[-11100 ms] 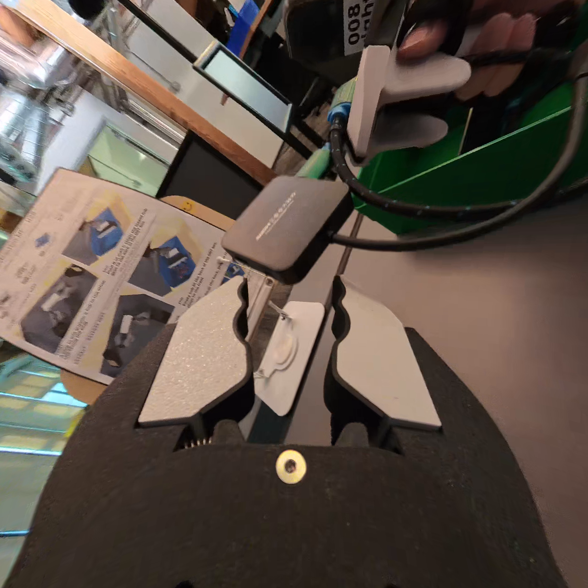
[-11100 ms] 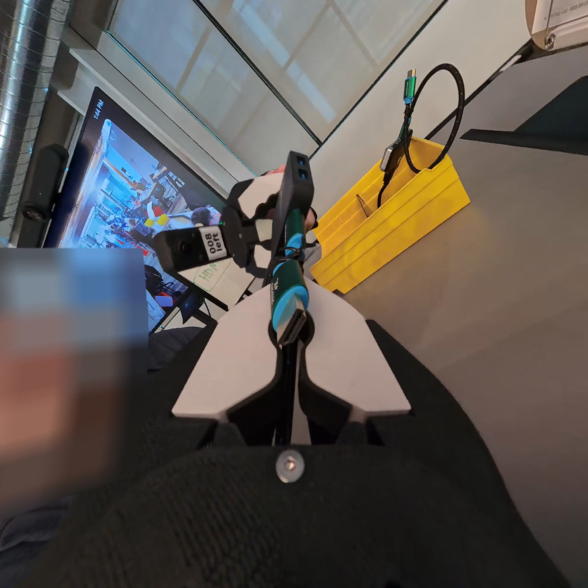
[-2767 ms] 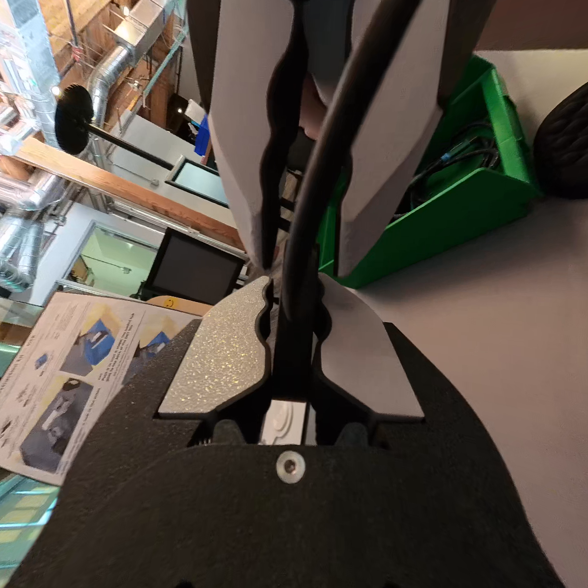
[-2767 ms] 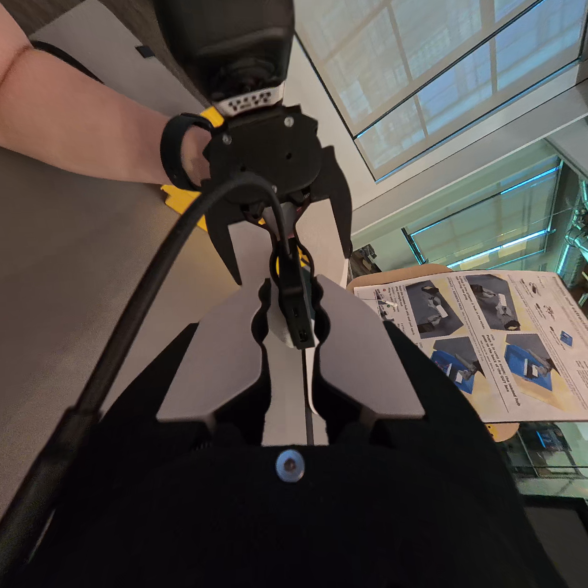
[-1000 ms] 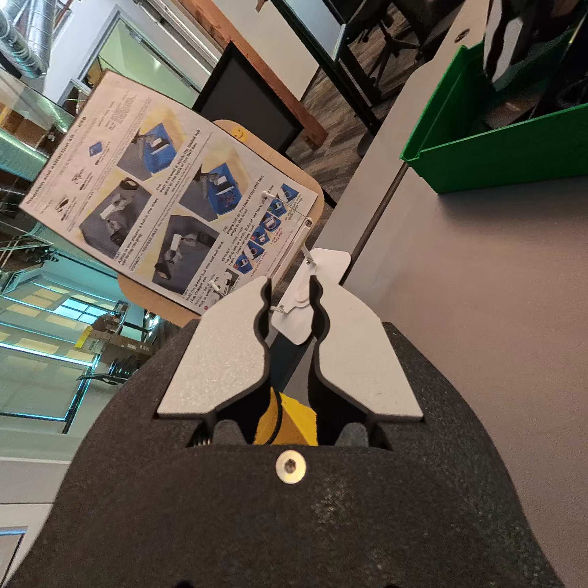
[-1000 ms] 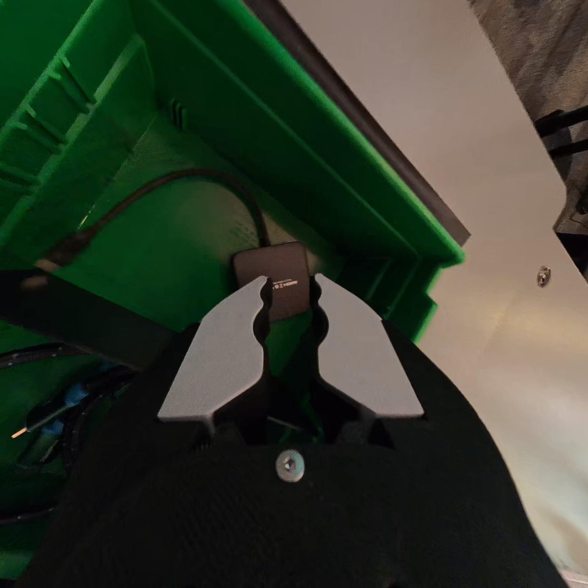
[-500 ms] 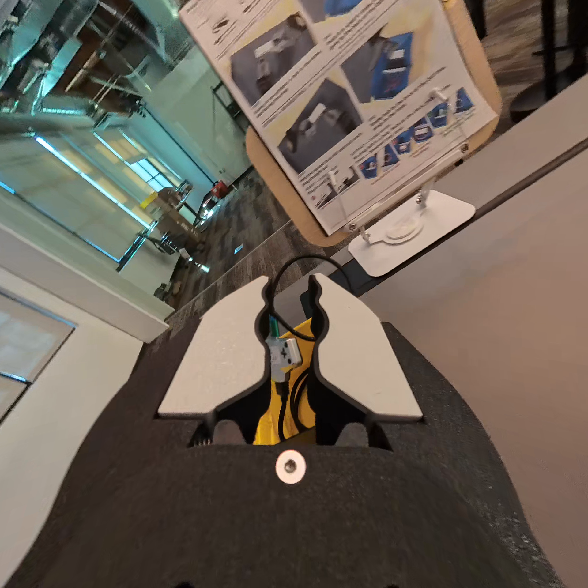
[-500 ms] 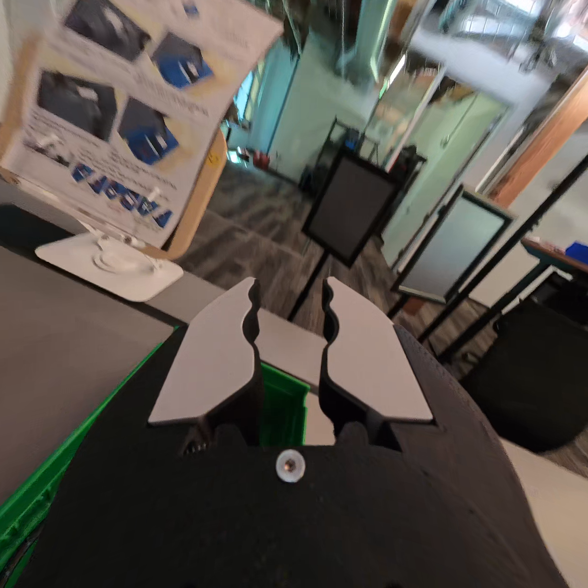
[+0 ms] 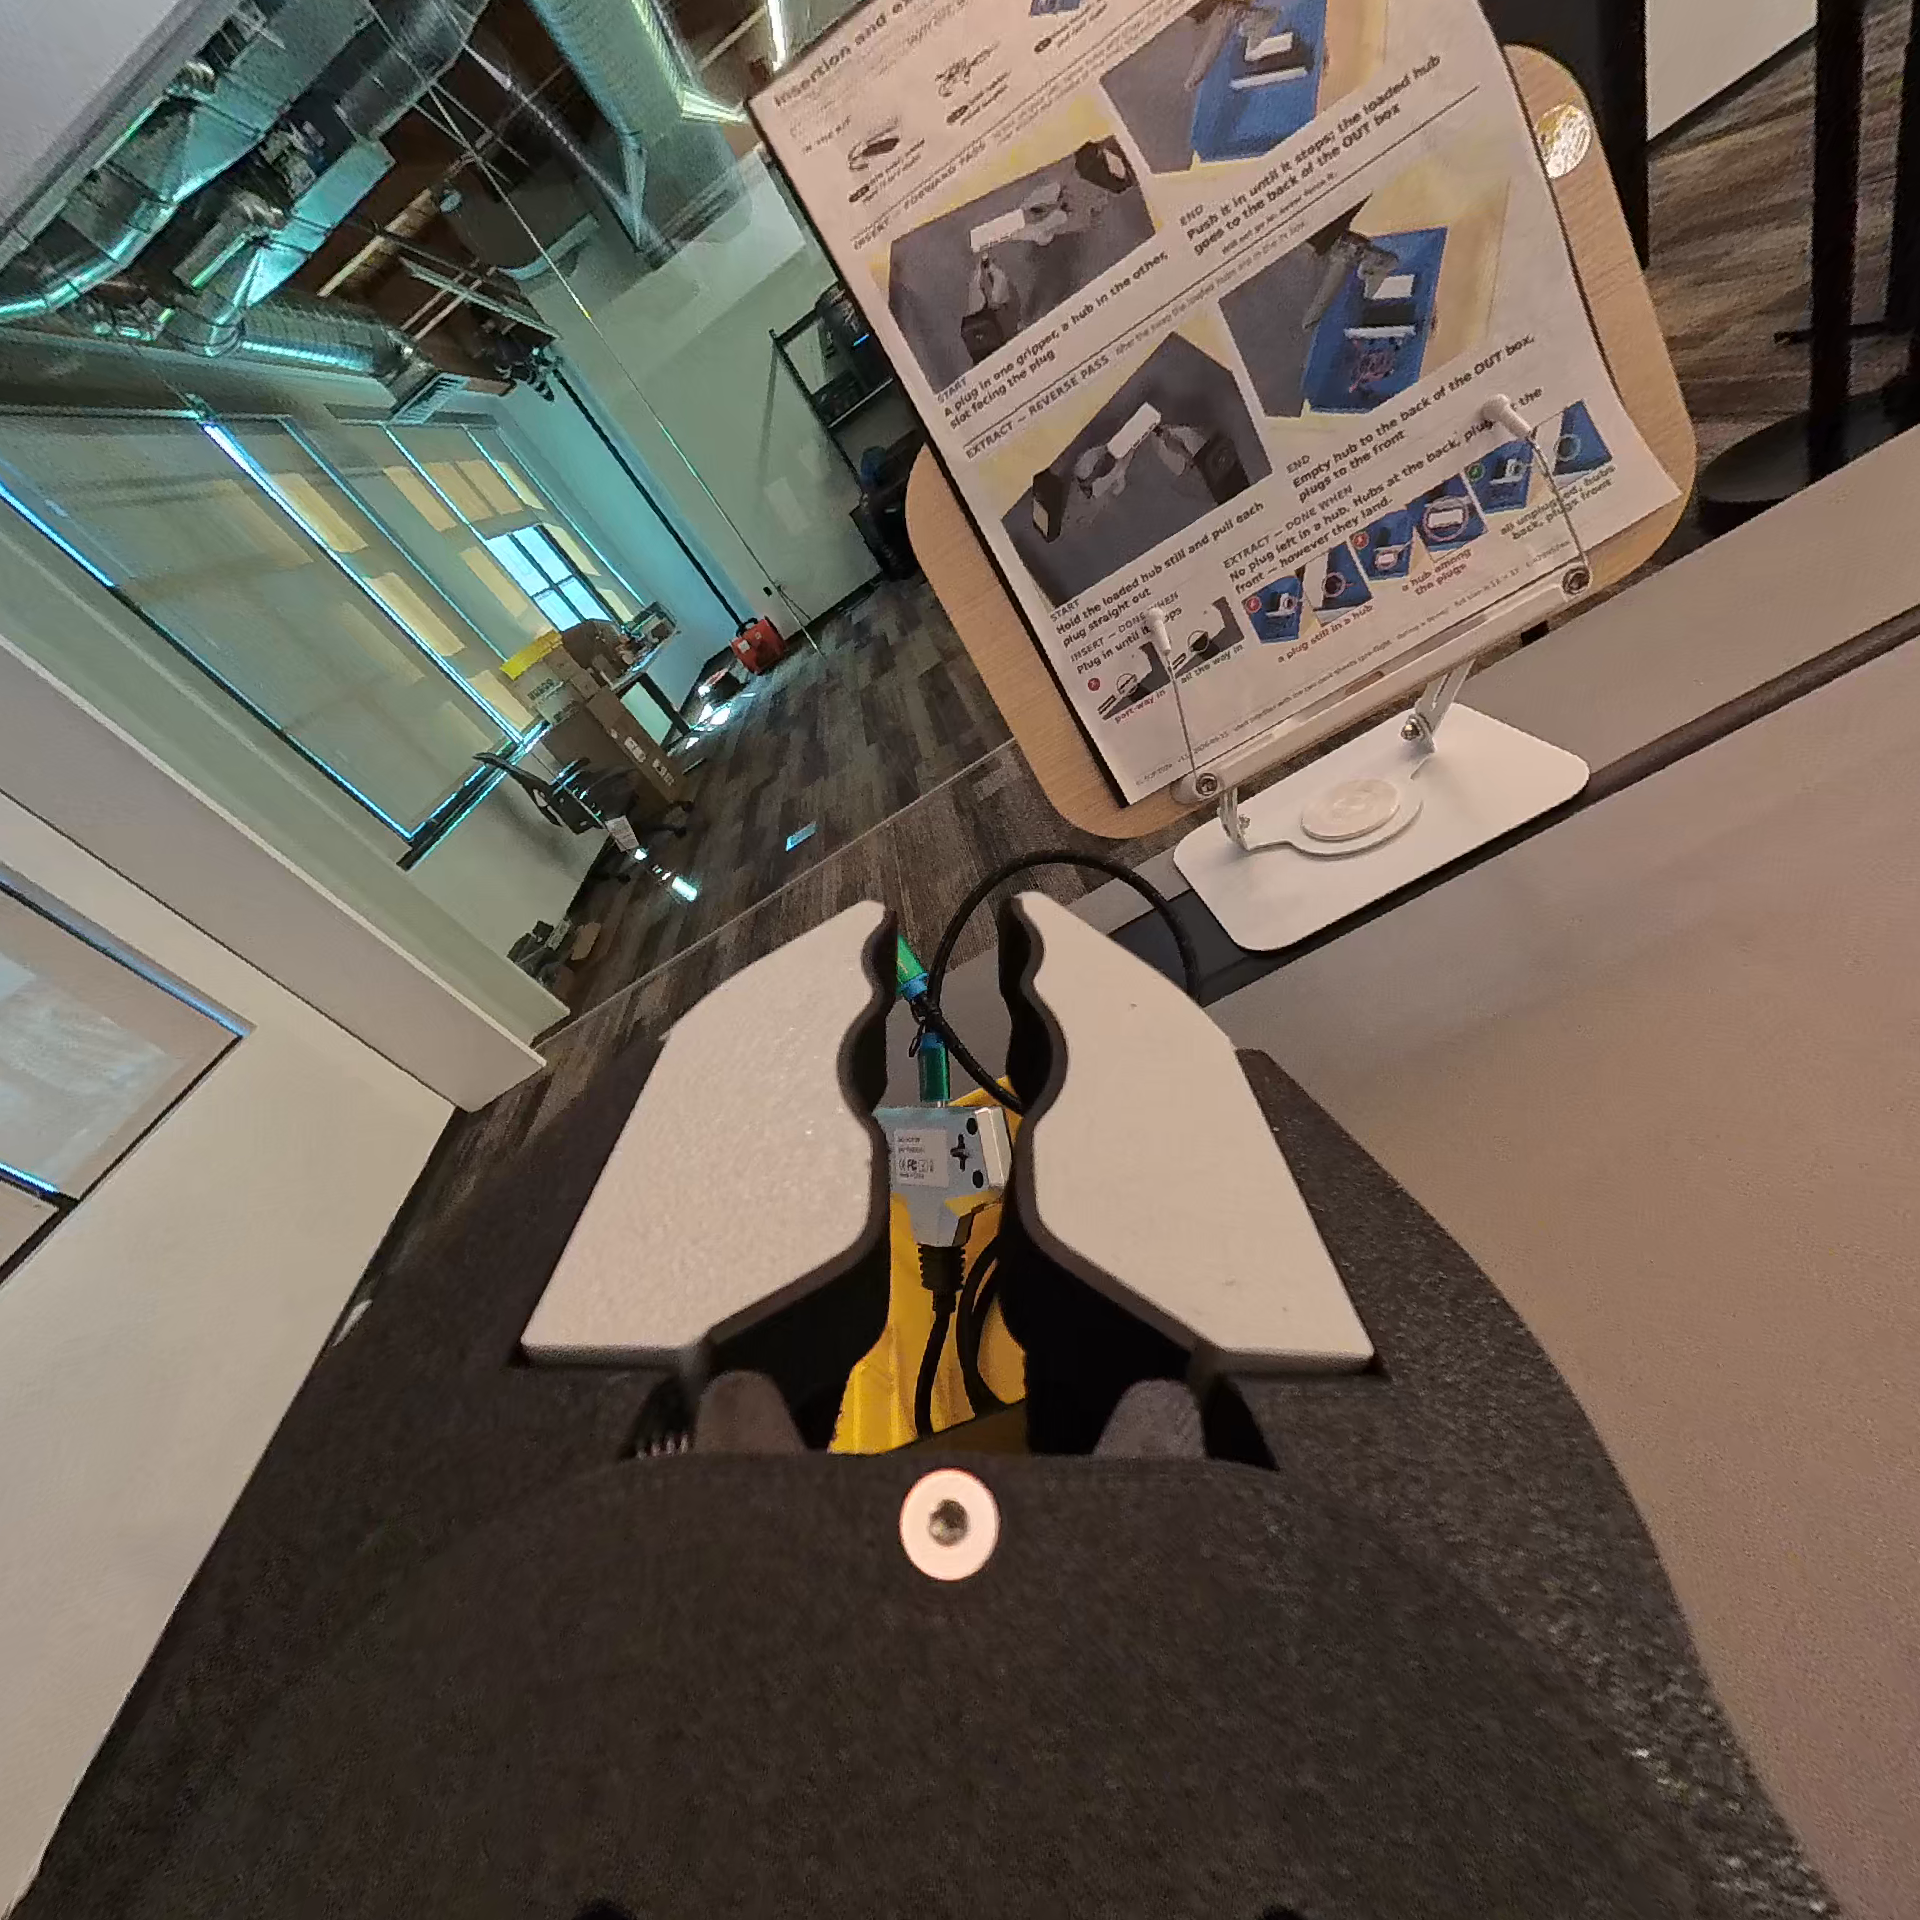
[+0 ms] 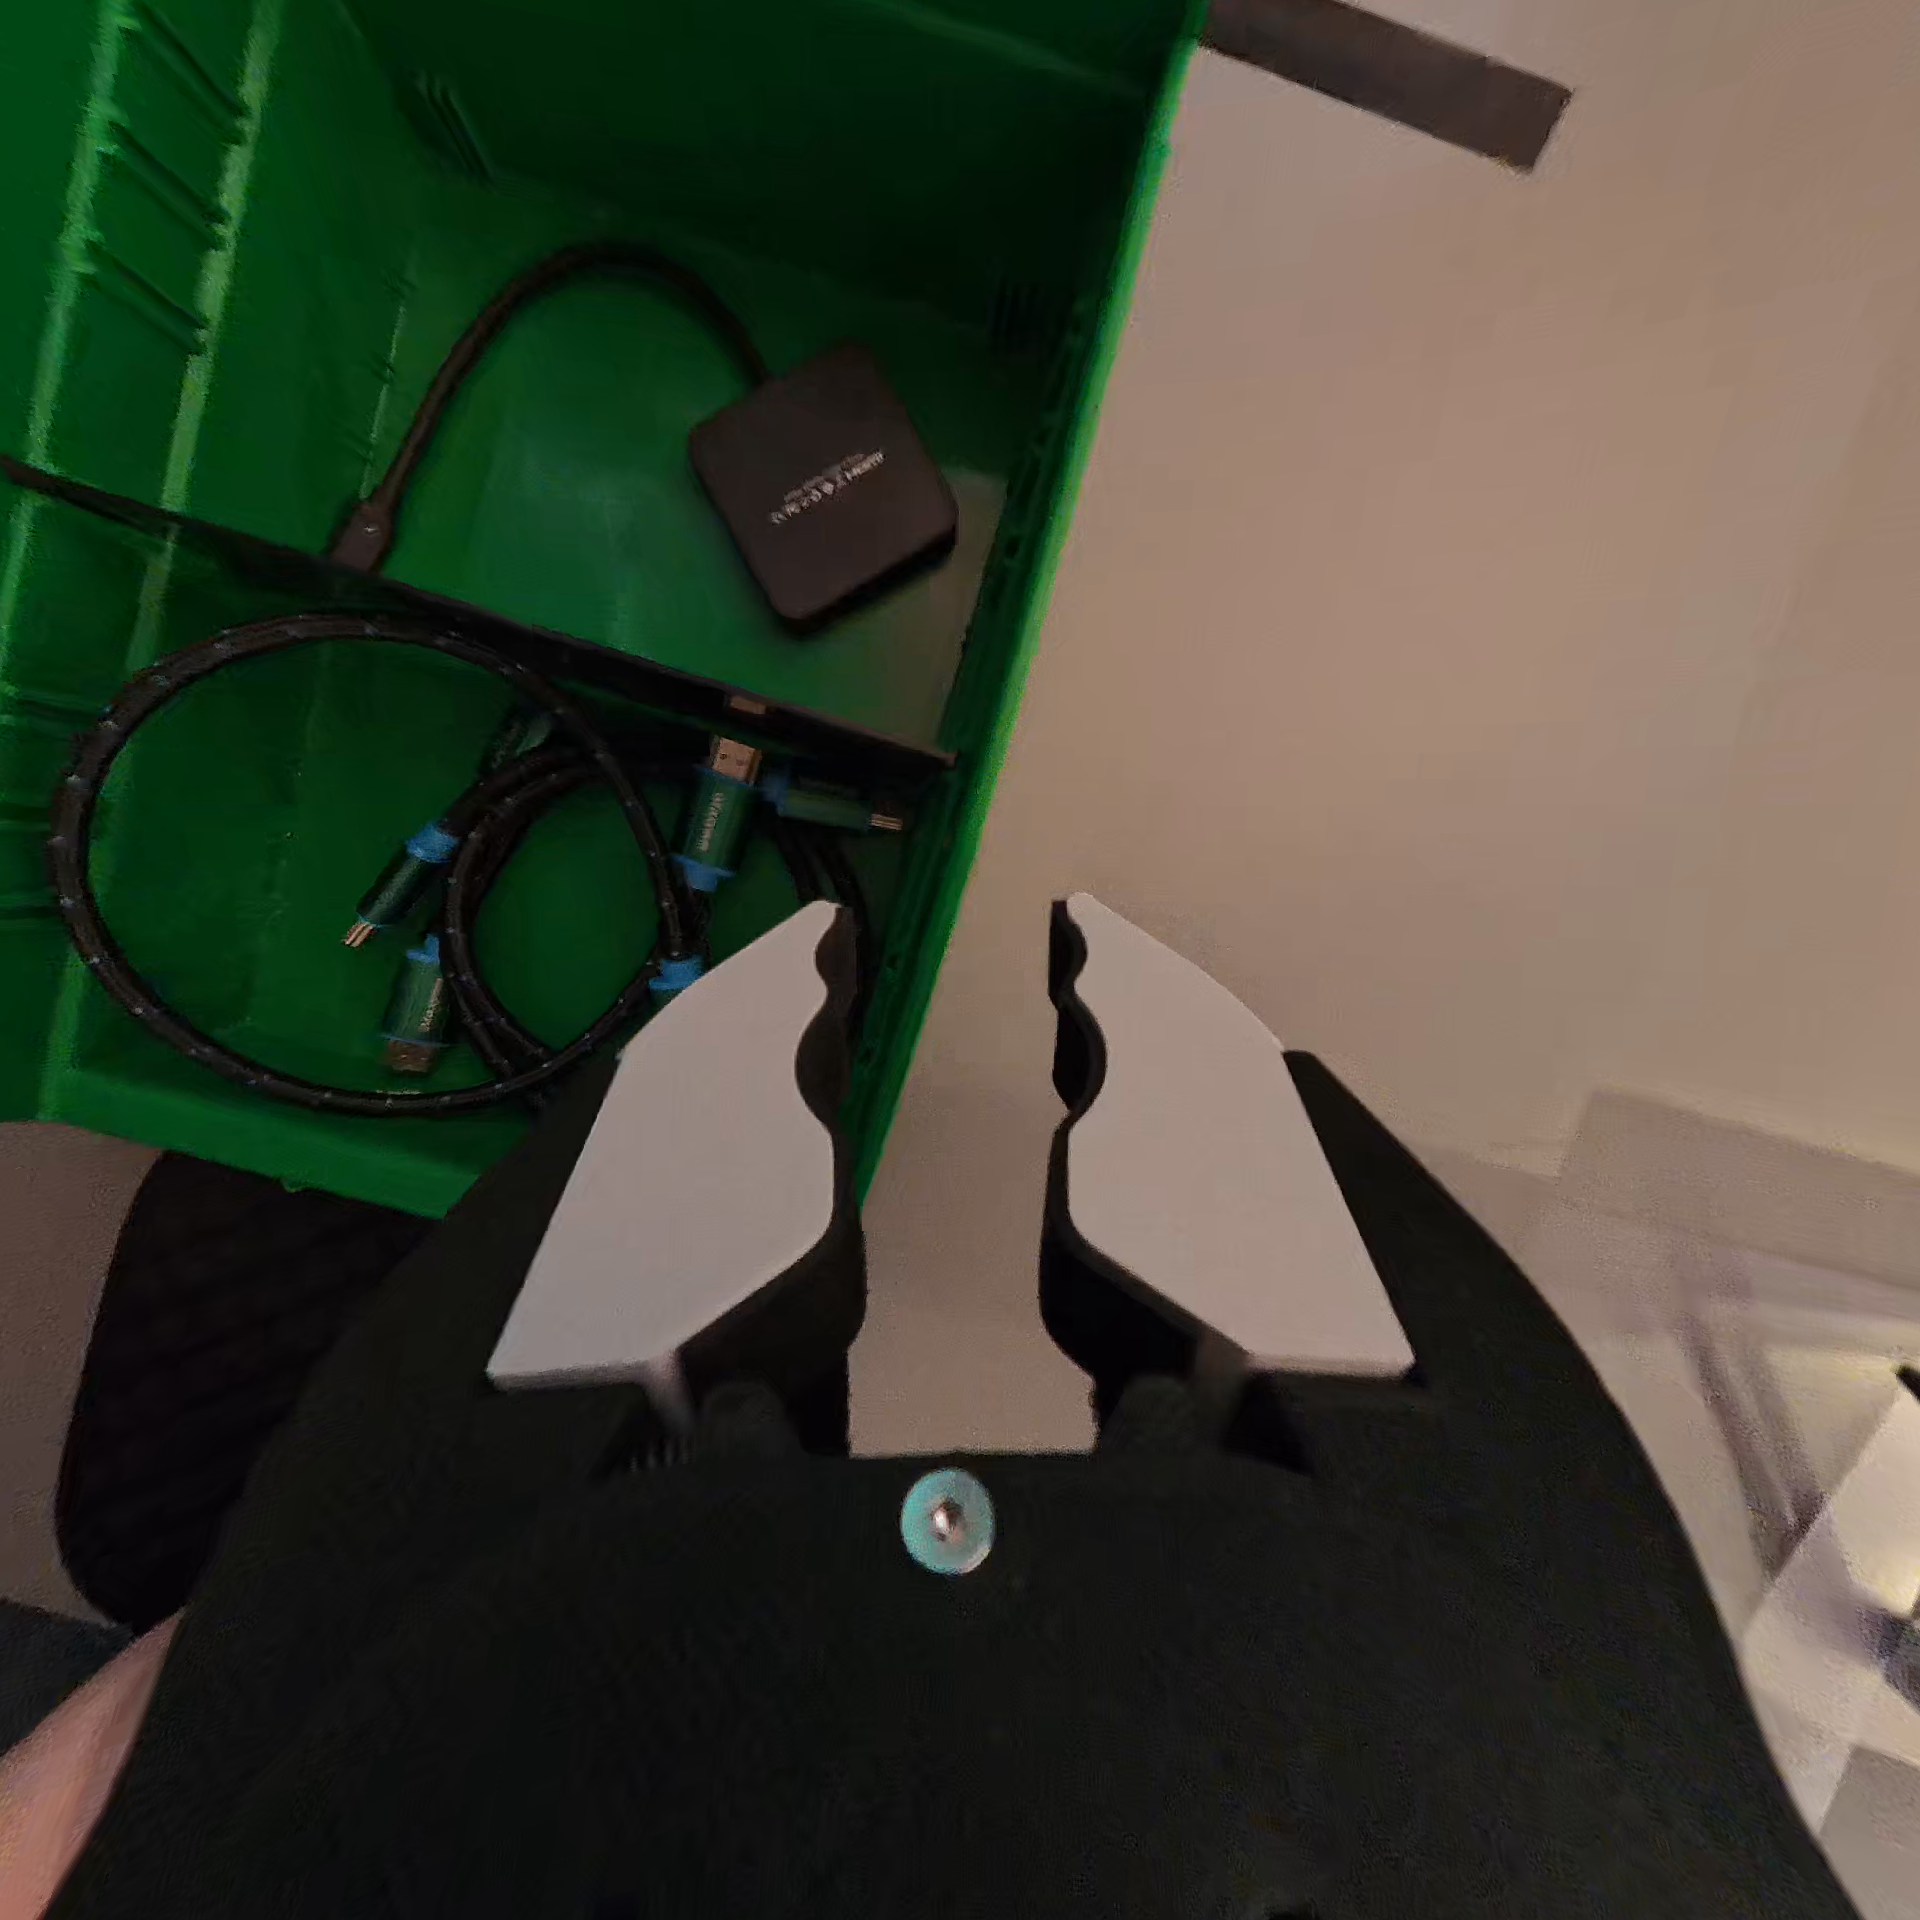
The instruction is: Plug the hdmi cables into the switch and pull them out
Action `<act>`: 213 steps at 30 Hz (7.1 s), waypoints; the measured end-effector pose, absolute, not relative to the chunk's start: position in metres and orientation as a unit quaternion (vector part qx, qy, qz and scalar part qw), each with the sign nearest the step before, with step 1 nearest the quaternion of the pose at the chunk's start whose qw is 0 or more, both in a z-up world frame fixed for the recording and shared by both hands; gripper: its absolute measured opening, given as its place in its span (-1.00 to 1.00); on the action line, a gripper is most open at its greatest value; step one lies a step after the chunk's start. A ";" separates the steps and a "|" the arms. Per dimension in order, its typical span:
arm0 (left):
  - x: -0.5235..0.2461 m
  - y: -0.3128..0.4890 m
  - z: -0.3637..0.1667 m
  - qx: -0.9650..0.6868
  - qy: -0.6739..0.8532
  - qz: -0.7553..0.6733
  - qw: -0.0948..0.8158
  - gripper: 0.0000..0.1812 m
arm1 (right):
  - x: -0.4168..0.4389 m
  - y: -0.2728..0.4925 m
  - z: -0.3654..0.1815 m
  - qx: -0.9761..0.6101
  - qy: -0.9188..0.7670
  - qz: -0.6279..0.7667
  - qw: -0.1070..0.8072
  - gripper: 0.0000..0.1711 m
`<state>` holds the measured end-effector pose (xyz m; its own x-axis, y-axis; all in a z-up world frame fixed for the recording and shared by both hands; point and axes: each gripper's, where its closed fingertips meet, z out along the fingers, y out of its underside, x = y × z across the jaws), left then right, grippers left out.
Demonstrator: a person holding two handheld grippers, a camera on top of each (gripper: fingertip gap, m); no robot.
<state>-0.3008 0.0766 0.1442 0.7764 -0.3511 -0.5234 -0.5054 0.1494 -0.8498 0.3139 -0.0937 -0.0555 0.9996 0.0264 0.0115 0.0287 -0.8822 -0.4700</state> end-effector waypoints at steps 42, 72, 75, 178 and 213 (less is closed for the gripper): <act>-0.346 0.215 -0.019 -0.772 0.310 0.254 0.494 -0.32 | 0.290 -0.070 -0.027 -0.966 0.030 0.003 0.255 -0.74; -0.341 0.189 0.071 -0.721 0.235 0.172 0.629 -0.76 | 0.274 -0.060 -0.023 -0.968 -0.010 -0.032 0.248 -0.76; -0.326 0.156 0.119 -0.663 0.240 0.126 0.698 -0.77 | 0.269 -0.056 -0.010 -0.961 -0.024 -0.053 0.272 -0.76; -0.068 -0.007 0.104 -0.379 0.545 0.132 0.736 -0.75 | -0.066 -0.041 0.117 -0.646 -0.350 0.186 0.653 -0.49; -0.059 0.006 0.090 -0.373 0.517 0.202 0.744 -0.71 | -0.064 -0.024 0.101 -0.659 -0.345 0.139 0.654 -0.74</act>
<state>-0.0586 0.0061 0.0898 0.3841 -0.0855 -0.9193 -0.6852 0.6409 -0.3460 -0.0640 -0.0244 0.1009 0.7239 0.6362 0.2669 0.2721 0.0923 -0.9578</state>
